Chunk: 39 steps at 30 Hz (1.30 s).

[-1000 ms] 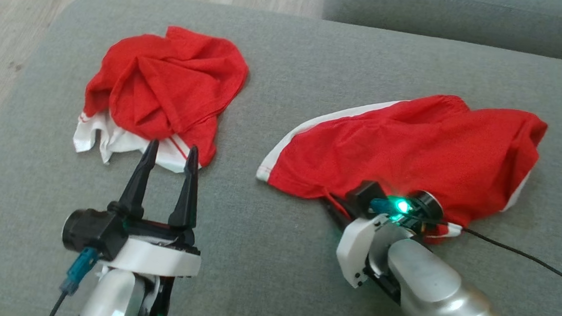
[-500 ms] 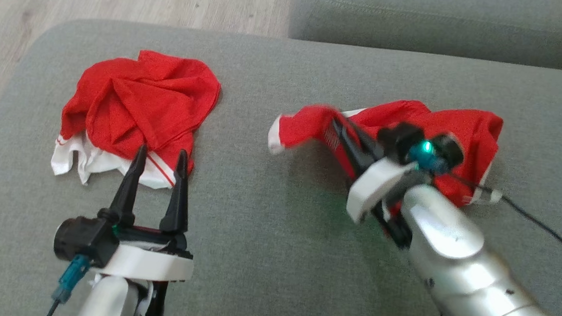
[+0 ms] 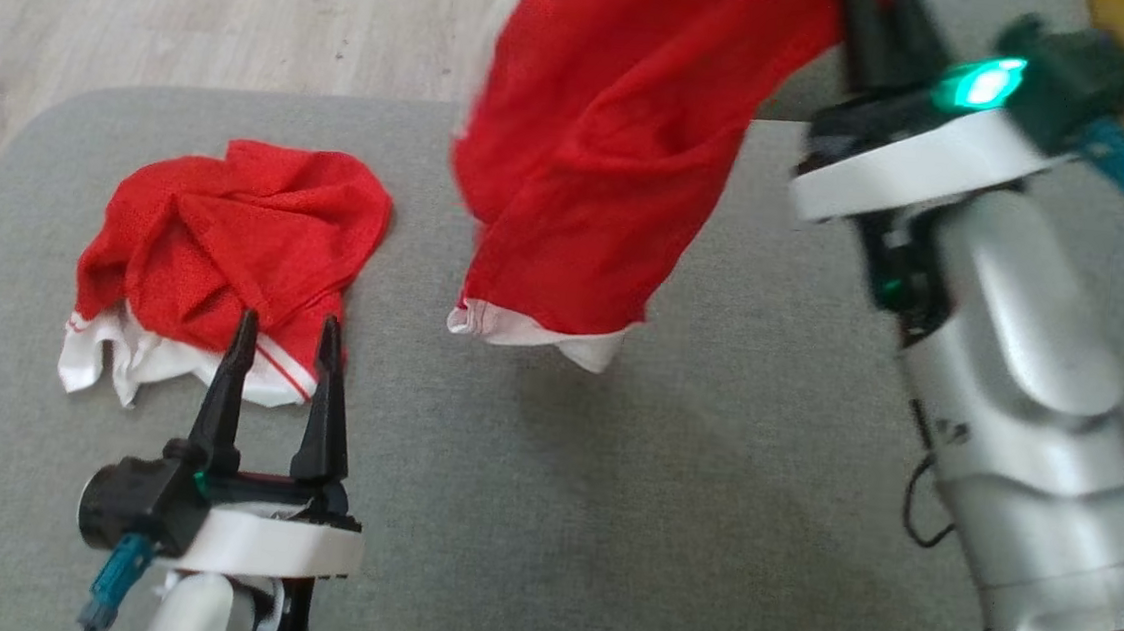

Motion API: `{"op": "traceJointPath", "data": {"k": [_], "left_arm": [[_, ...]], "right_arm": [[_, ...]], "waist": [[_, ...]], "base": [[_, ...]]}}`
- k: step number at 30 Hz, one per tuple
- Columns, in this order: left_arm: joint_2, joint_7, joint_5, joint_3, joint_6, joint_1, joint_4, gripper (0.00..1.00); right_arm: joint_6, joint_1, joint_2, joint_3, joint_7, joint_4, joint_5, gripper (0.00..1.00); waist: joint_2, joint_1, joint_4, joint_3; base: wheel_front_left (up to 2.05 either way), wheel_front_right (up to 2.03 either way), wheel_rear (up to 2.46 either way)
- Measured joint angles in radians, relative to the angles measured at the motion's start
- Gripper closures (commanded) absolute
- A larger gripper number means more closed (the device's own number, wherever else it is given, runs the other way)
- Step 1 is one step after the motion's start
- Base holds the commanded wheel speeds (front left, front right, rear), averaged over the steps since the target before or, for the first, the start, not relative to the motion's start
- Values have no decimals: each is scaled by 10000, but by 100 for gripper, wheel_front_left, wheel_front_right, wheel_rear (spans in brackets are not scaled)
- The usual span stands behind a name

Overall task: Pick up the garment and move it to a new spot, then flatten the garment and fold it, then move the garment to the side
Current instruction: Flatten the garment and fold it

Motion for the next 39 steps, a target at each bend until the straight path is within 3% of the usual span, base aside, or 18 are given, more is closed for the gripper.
{"op": "traceJointPath", "data": {"k": [4, 8, 9, 10, 13, 15, 22, 28, 33, 39], "left_arm": [[0, 0, 2, 19, -2, -4, -136, 0], [0, 0, 58, -35, -52, -55, -192, 0], [0, 0, 58, -44, -81, -88, -190, 0], [0, 0, 58, -54, -81, -132, -188, 0], [0, 0, 58, -82, -94, -335, -130, 0], [-2, 0, 59, -82, -167, -517, -88, 0], [-2, 0, 125, -54, -207, -639, -4, 0], [-2, 0, 123, -29, -222, -633, -8, 0], [-4, 0, 23, -52, -219, -619, -56, 0], [-6, 0, 23, -94, -209, -570, -88, 0]], "right_arm": [[0, 121, -134, -1684, -2, 541, -514, 100], [0, 427, -865, -2867, 807, 2194, -1106, 100], [0, 509, -1028, -3172, 1064, 2740, -1329, 5], [0, 606, -1181, -3544, 1241, 3264, -1651, 0], [0, 707, -1421, -4539, 1494, 4406, -2713, 0], [0, 624, -1296, -5480, 1091, 4740, -3484, 0], [0, 398, -439, -6090, 221, 4567, -4508, 0], [0, 1034, -17, -5206, 52, 2800, -4111, 0], [0, 3074, 15, -3797, 50, 982, -2635, 0], [0, 5241, 69, -2821, 50, -8, -1638, 0]], "waist": [[0, -1, -187, 74], [0, 1, -271, 360], [0, 0, -282, 443], [0, 1, -290, 535], [0, 1, -312, 811], [0, 2, -364, 1040], [0, 1, -739, 1122], [0, 1, -1140, 881], [0, 0, -1392, 602], [0, 0, -1551, 496]], "base": [[0, 0, 0], [0, 0, 0], [0, 0, 0], [0, 0, 0], [0, 0, 0], [0, 0, 0], [0, 0, 0], [0, 0, 0], [0, 0, 0], [0, 0, 0]]}}
